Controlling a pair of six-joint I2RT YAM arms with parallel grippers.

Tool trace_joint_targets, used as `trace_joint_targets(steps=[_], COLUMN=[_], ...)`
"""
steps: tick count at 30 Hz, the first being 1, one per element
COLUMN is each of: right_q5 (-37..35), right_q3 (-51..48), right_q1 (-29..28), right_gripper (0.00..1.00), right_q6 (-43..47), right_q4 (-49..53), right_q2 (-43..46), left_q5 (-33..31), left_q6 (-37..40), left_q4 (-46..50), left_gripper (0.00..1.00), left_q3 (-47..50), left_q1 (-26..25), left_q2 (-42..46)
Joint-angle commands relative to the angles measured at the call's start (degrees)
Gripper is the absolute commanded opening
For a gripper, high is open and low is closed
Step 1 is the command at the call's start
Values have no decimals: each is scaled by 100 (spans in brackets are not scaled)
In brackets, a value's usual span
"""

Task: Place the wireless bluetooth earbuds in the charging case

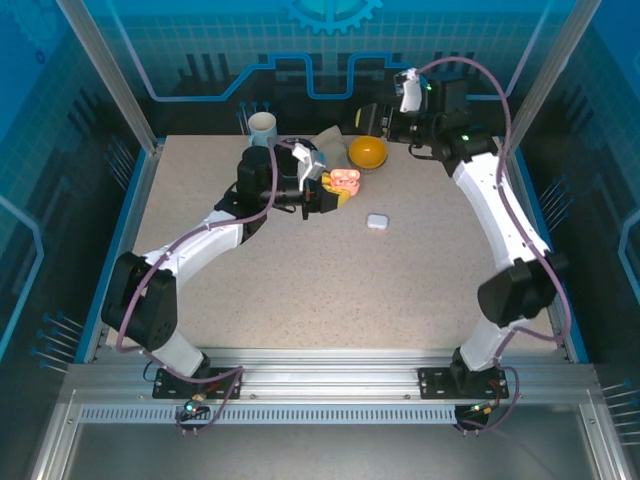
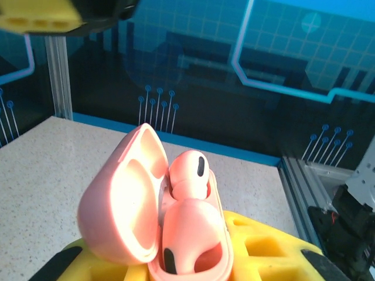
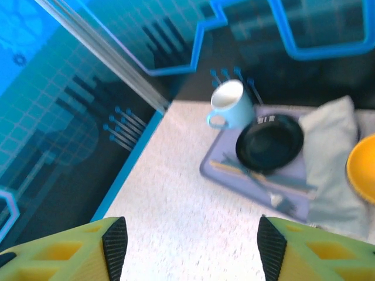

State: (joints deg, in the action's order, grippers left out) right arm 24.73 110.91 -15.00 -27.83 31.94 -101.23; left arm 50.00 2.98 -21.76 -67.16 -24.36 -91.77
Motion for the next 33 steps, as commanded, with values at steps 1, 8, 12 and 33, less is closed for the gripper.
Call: trace_joint_targets(steps=[1, 8, 12, 33], right_q5=[488, -78, -235, -1431], right_q3=[505, 387, 32, -2857], right_q1=[-66, -493, -669, -217], right_gripper=[60, 56, 53, 55], right_q6=[-53, 231, 315, -736], right_q4=[1522, 2127, 2173, 1192], right_q2=[-462, -691, -480, 1454], left_q5=[199, 131, 40, -1013], left_q6=[619, 651, 646, -1976], left_q4=[392, 383, 458, 1063], left_gripper=[0, 0, 0, 0], left_q3=[8, -32, -129, -566], left_q1=[-62, -77, -78, 221], left_q2=[-76, -225, -331, -1440])
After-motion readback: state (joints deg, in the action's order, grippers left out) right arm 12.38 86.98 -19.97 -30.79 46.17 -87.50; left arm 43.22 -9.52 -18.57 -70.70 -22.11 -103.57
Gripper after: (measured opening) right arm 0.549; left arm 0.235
